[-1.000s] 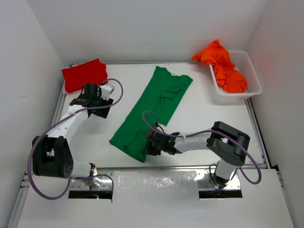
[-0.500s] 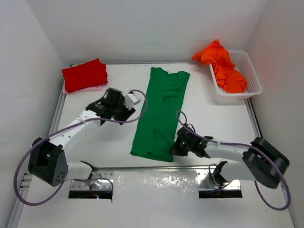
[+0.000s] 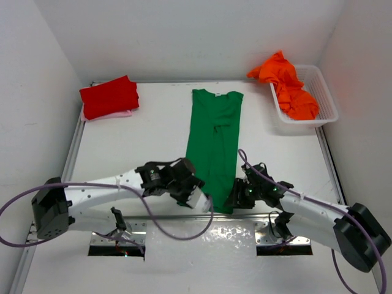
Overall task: Fold and stack the t-shirts
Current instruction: Rotate the tshirt 90 degrees, then grab the bottom of the folded rectangular tshirt with both arms
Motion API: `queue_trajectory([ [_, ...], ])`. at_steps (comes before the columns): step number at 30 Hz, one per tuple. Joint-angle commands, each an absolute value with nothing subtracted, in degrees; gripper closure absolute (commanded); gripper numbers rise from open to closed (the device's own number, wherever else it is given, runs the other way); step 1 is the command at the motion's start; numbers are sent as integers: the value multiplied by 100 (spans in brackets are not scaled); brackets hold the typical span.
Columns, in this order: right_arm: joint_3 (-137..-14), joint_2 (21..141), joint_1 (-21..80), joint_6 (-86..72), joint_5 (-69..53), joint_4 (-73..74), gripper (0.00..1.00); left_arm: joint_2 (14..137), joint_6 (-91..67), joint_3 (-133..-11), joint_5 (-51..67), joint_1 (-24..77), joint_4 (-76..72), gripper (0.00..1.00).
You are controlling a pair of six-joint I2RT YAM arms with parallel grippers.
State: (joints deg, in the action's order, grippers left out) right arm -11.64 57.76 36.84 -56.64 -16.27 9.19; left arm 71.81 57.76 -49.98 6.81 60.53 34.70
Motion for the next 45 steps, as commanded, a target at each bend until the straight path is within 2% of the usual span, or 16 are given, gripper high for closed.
queue_trajectory([
  [1,-1160,5582,3674,-5168,-1582,1978,52,6742,7731,-4039,756,6144,3200,52],
  [4,-1291,5528,3665,-5238,-1565,1995,51,6715,8830,-3518,738,6143,2936,53],
  [16,-1283,5959,3665,-5361,-1643,1539,52,7593,9361,-3243,1072,6135,2215,51],
  [18,-1213,5959,3665,-5475,-1617,1433,52,7734,9159,-3313,1160,6144,2118,59],
  [19,-1169,5950,3674,-5510,-1608,1389,53,7760,9036,-3340,1230,6135,2101,69],
  [20,-1134,5941,3674,-5554,-1591,1293,54,7796,8983,-3349,1274,6143,2083,74],
  [21,-1116,5959,3674,-5589,-1591,1231,57,7805,8939,-3375,1309,6144,2083,81],
  [22,-1073,5976,3665,-5677,-1600,1109,65,7805,8834,-3401,1379,6152,2083,94],
  [23,-1064,6003,3665,-5704,-1600,1073,65,7805,8772,-3401,1406,6152,2074,99],
  [24,-1142,6168,3674,-5722,-1600,1011,84,7779,8554,-3410,1371,6152,2100,100],
  [25,-1143,6170,3674,-5722,-1600,1011,85,7761,8552,-3410,1371,6152,2092,100],
  [29,-1274,6258,3656,-5704,-1521,1054,100,7673,7850,-3681,1406,6117,2039,100],
  [32,-1668,6127,3517,-5599,-1450,1335,100,7655,7244,-4146,1616,5828,2188,100],
  [36,-2344,5924,3007,-5249,-1432,1940,100,7734,6768,-4903,1950,4890,2670,100],
  [41,-3460,6494,2163,-4519,-1634,2302,100,8059,6497,-5729,1942,4168,2883,100],
  [45,-4235,7249,1653,-4114,-1767,2320,100,8849,5960,-6790,2100,3587,2733,100],
])
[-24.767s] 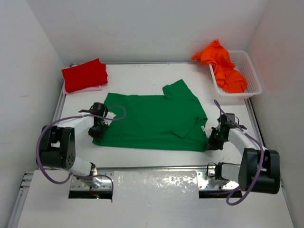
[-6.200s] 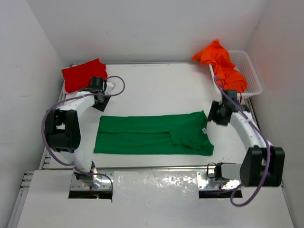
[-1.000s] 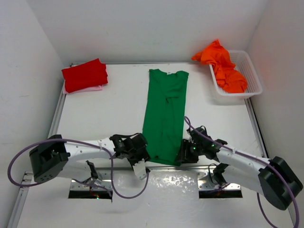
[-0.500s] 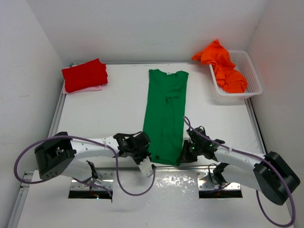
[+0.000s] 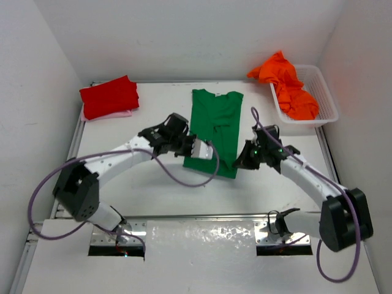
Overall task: Fold and stack the t-shirts
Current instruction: Grab the bottom of the folded rectangular tshirt with both arms, then fold the folded rectangular tshirt in 1/3 of the way
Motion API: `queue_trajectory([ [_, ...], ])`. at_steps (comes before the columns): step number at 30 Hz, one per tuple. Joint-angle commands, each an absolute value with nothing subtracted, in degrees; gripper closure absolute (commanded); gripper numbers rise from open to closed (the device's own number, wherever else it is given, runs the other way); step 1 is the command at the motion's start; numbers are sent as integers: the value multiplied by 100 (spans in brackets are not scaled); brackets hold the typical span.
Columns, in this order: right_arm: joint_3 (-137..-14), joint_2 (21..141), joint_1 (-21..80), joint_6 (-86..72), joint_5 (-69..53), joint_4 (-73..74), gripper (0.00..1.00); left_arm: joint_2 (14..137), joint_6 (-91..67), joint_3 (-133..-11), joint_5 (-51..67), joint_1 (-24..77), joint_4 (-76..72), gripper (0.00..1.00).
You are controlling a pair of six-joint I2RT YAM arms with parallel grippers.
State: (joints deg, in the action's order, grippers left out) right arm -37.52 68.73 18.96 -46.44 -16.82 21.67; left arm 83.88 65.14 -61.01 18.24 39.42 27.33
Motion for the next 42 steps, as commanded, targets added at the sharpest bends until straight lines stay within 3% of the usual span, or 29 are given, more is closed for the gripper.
queue_trajectory([
  [1,-4376,7616,1487,-4000,-1793,2303,100,9007,5907,-6994,2101,3508,2733,100],
  [10,-6343,9394,993,-3762,-1837,2224,100,10309,5485,-8147,1802,3016,2277,100],
  [34,-8006,11521,738,-3709,-1609,2539,100,11715,4825,-8561,1670,2628,686,100],
  [36,-8199,11645,703,-3639,-1556,2601,88,11794,4755,-8569,1522,2637,677,100],
  [37,-8287,11715,686,-3621,-1512,2654,80,11830,4703,-8569,1442,2628,598,97],
  [38,-8514,11838,625,-3517,-1407,2689,75,11908,4554,-8578,1215,2628,528,87],
  [42,-9453,12067,536,-3007,-705,3075,67,12233,3932,-9034,460,2584,422,57],
])
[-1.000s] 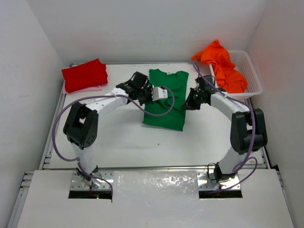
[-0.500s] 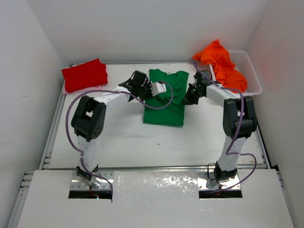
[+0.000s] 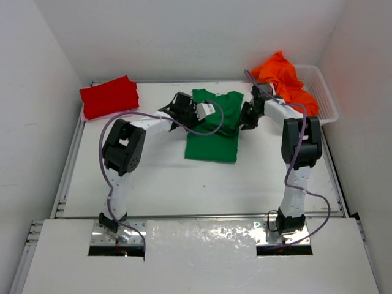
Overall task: Fold and stack the t-shirts
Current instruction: Fold the folded rectangular tshirt in 1/3 of the way, then grab one side of the 2/3 rectangular tshirt with both arms
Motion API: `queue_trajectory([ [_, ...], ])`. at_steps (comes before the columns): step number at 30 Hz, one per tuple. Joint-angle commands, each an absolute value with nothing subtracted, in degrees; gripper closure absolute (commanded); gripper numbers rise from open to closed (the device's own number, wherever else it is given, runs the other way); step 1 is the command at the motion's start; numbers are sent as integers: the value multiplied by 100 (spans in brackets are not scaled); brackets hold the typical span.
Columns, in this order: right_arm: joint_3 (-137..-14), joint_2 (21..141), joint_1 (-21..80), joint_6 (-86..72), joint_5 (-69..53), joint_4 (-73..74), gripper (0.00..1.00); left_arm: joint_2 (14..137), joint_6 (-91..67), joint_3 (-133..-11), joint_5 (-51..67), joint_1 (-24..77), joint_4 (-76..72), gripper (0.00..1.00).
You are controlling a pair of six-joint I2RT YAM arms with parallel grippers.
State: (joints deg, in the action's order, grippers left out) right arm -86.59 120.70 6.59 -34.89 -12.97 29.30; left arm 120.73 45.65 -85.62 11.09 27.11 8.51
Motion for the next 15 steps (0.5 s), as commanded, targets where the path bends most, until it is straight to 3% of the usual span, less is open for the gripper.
queue_trajectory([
  [1,-9675,12102,536,-2867,-573,3241,66,12330,3807,-9383,335,2558,587,54],
  [6,-10073,11787,545,-2294,-141,3174,64,12849,3174,-10484,-491,2382,1264,52],
  [8,-9462,11324,580,-2250,-289,2946,65,12850,2946,-10792,-475,2216,1379,52],
  [13,-7852,10591,1062,-2329,-1009,1900,78,12472,3206,-10846,-45,1995,1836,55],
  [15,-7665,10608,1203,-2486,-1422,1453,79,12219,3690,-10811,796,2004,2526,56],
])
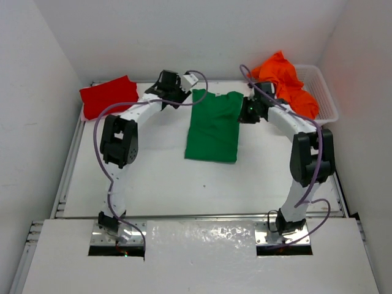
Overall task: Fold and stack the t-shirts
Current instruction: Grab one side of the 2/3 rectangular tshirt with both arms
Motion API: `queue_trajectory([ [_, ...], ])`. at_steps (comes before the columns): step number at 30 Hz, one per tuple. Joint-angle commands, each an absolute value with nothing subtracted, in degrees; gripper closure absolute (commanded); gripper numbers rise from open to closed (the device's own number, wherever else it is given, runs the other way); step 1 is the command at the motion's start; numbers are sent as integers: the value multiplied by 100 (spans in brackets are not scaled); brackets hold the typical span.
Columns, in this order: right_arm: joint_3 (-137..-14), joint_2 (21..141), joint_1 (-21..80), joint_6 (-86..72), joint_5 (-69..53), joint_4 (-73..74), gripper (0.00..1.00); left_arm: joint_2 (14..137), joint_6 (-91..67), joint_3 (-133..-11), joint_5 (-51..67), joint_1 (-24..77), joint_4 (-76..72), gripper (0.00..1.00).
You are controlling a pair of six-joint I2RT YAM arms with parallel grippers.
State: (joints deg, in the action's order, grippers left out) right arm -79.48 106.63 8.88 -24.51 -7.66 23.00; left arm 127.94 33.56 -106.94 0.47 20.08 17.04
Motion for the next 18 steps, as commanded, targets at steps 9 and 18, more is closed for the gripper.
queue_trajectory([
  [9,-7926,11635,1266,-3612,-2118,492,87,11777,3227,-9985,2812,2601,2894,56],
  [18,-7981,12208,1116,-3876,-1741,545,90,12638,2013,-10028,1865,2681,1574,58],
])
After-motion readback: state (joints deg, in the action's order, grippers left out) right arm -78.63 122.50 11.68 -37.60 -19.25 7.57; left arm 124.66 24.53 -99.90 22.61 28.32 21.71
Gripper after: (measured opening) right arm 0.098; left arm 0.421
